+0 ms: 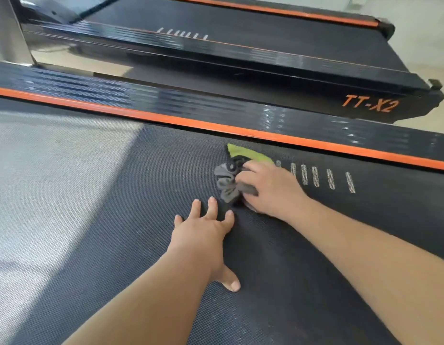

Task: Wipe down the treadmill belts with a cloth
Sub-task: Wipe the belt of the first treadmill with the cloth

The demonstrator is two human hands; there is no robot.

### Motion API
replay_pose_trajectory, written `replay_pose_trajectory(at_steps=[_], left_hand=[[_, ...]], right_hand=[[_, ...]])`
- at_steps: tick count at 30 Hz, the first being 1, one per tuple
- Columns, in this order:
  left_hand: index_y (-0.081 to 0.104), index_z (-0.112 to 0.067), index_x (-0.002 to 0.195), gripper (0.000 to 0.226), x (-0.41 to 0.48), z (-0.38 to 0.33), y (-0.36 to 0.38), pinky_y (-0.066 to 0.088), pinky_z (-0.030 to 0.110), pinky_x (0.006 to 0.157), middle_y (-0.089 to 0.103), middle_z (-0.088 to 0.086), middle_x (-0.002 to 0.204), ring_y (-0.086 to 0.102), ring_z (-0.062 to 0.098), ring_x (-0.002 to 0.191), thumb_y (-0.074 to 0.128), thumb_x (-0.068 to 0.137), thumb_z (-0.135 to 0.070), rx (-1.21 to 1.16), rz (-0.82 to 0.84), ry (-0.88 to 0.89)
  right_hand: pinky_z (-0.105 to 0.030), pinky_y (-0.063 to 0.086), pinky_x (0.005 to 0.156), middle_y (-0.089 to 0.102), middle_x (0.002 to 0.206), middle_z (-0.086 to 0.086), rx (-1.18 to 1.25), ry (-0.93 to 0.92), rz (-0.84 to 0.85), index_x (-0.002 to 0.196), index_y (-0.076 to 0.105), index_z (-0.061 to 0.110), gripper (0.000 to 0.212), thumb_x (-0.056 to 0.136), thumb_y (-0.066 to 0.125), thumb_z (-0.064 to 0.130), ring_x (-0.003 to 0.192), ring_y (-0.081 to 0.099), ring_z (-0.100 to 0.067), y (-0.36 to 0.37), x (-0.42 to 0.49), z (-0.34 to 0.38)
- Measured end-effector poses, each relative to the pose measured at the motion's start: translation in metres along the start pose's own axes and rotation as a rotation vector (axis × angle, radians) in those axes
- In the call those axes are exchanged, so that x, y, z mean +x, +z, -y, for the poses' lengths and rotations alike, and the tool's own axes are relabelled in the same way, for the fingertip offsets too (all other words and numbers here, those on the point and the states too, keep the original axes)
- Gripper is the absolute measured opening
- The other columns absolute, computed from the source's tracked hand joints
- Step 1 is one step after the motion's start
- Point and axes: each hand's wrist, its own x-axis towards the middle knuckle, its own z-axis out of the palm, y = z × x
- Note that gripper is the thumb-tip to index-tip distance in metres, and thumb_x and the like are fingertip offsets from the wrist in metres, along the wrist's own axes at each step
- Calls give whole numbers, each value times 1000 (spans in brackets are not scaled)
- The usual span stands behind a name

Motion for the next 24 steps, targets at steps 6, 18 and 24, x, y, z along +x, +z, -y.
replay_pose_trajectory(at_steps=[6, 18, 24], left_hand=[[-9, -41, 162, 144, 0, 1, 1, 8, 64, 125, -24, -2, 169, -20, 33, 156, 86, 59, -73, -7, 0, -5], [-8, -41, 162, 143, -2, 0, -2, 9, 63, 125, -22, -3, 170, -18, 33, 157, 85, 58, -74, -6, -5, -6], [-8, -42, 162, 144, 1, 1, 0, 8, 63, 126, -23, -3, 170, -19, 32, 157, 87, 57, -72, -27, 0, -7]], right_hand=[[-54, 50, 92, 55, 122, -15, -168, 721, 34, 121, 62, 21, 39, 99, 46, 49, 120, 50, -41, -11, -12, -72], [-43, 56, 74, 54, 113, 5, -8, 38, 98, 107, 63, 33, 39, 88, 41, 60, 110, 55, -27, -10, -20, -40], [-46, 49, 93, 55, 122, -12, -59, 780, 29, 120, 64, 23, 36, 101, 46, 47, 122, 52, -39, -13, -11, -92]])
